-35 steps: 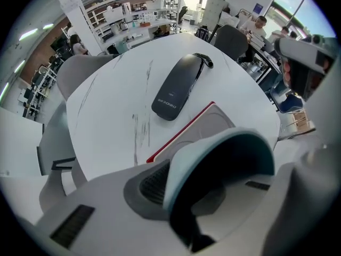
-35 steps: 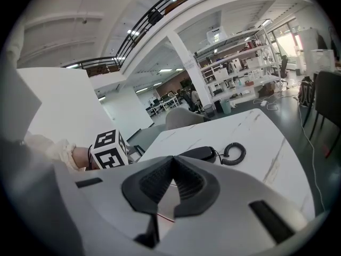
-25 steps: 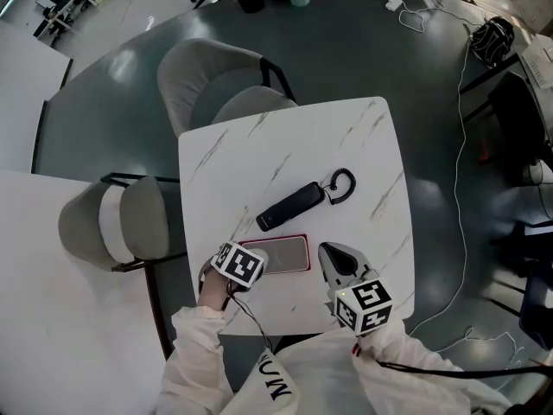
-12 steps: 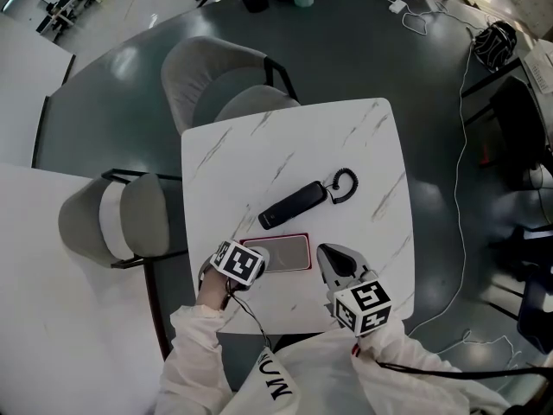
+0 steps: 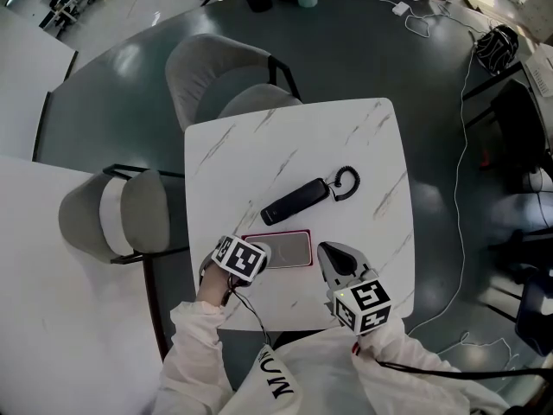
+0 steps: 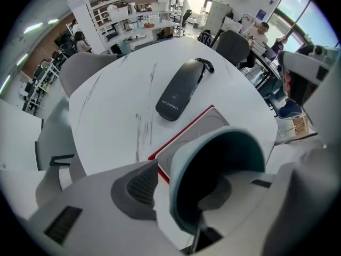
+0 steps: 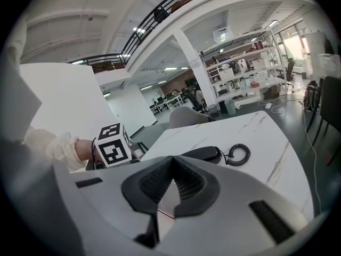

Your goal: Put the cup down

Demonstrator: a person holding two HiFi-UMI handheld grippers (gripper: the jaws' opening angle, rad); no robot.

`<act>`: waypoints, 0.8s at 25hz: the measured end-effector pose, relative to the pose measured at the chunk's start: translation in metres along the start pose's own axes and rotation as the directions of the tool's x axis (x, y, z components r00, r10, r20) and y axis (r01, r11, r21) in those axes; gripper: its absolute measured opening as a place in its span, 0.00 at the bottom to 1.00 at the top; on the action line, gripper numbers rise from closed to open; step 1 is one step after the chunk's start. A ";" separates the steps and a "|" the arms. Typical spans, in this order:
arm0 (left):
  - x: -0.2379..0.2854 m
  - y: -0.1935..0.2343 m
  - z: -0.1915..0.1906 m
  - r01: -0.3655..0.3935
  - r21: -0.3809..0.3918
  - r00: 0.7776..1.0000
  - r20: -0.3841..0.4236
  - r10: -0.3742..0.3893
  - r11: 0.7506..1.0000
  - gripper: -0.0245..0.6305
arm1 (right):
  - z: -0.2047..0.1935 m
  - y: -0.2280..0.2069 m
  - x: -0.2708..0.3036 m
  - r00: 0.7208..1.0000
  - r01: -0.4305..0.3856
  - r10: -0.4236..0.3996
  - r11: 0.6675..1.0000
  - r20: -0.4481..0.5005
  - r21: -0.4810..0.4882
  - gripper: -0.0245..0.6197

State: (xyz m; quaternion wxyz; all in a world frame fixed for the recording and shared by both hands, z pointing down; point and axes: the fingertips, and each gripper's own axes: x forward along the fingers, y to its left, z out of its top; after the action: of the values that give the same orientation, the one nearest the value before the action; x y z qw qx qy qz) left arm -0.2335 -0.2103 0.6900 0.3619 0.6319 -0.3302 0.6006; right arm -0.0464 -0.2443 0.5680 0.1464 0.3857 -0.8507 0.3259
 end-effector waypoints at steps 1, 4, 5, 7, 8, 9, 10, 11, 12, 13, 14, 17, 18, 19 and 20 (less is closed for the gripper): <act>-0.002 0.000 0.001 -0.004 0.001 1.000 0.005 0.004 1.000 0.23 | 0.000 0.000 -0.001 1.000 0.001 -0.001 1.000 0.001 0.000 0.05; -0.006 0.001 0.004 -0.014 -0.009 0.999 0.029 0.014 1.000 0.26 | 0.002 0.002 -0.003 1.000 0.004 -0.004 1.000 0.007 -0.004 0.05; -0.007 0.003 0.004 -0.015 -0.018 0.999 0.038 0.016 1.000 0.26 | 0.002 0.003 -0.004 1.000 0.004 -0.004 1.000 0.010 -0.006 0.05; -0.010 0.005 0.005 -0.016 -0.028 0.999 0.052 0.018 0.999 0.26 | 0.003 0.005 -0.005 1.000 0.005 -0.005 1.000 0.016 -0.010 0.05; -0.011 0.005 0.004 -0.016 -0.028 0.998 0.054 0.018 0.999 0.26 | 0.003 0.005 -0.006 1.000 0.007 -0.007 1.000 0.019 -0.012 0.05; -0.011 0.004 0.004 -0.015 -0.025 0.998 0.055 0.017 1.000 0.26 | 0.002 0.006 -0.008 1.000 0.009 -0.009 1.000 0.021 -0.013 0.05; -0.012 0.003 0.003 -0.014 -0.023 0.998 0.057 0.015 1.000 0.26 | 0.002 0.006 -0.009 1.000 0.011 -0.010 1.000 0.023 -0.013 0.05; -0.013 0.002 0.002 -0.013 -0.021 0.998 0.059 0.014 1.000 0.26 | 0.001 0.007 -0.011 1.000 0.012 -0.012 1.000 0.023 -0.013 0.05; -0.015 0.002 0.002 -0.013 -0.020 0.998 0.064 0.014 1.000 0.26 | 0.001 0.009 -0.012 1.000 0.013 -0.012 1.000 0.024 -0.013 0.05; -0.017 0.002 0.001 -0.015 -0.020 0.997 0.070 0.016 1.000 0.26 | 0.000 0.010 -0.014 1.000 0.013 -0.013 1.000 0.024 -0.014 0.05; -0.019 0.002 0.002 -0.018 -0.022 0.997 0.078 0.020 1.000 0.26 | 0.000 0.011 -0.015 1.000 0.014 -0.013 1.000 0.026 -0.015 0.05; -0.027 0.003 0.004 -0.037 -0.026 0.994 0.099 0.040 0.999 0.26 | 0.001 0.014 -0.020 0.999 0.019 -0.018 1.000 0.035 -0.021 0.05; -0.029 0.004 0.004 -0.045 -0.025 0.993 0.105 0.047 0.999 0.26 | 0.001 0.015 -0.022 0.999 0.021 -0.021 1.000 0.038 -0.023 0.05; -0.031 0.003 0.005 -0.048 -0.023 0.992 0.113 0.051 0.999 0.26 | 0.001 0.015 -0.024 0.999 0.024 -0.023 0.999 0.042 -0.025 0.05; -0.033 0.003 0.007 -0.050 -0.020 0.991 0.124 0.052 0.999 0.26 | 0.002 0.016 -0.026 0.999 0.026 -0.025 0.999 0.045 -0.028 0.05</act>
State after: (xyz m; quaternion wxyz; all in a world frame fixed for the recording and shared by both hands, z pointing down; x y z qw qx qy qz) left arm -0.2342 -0.2180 0.6575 0.3305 0.6563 -0.3731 0.5665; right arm -0.0413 -0.2236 0.5467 0.1368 0.4016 -0.8533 0.3031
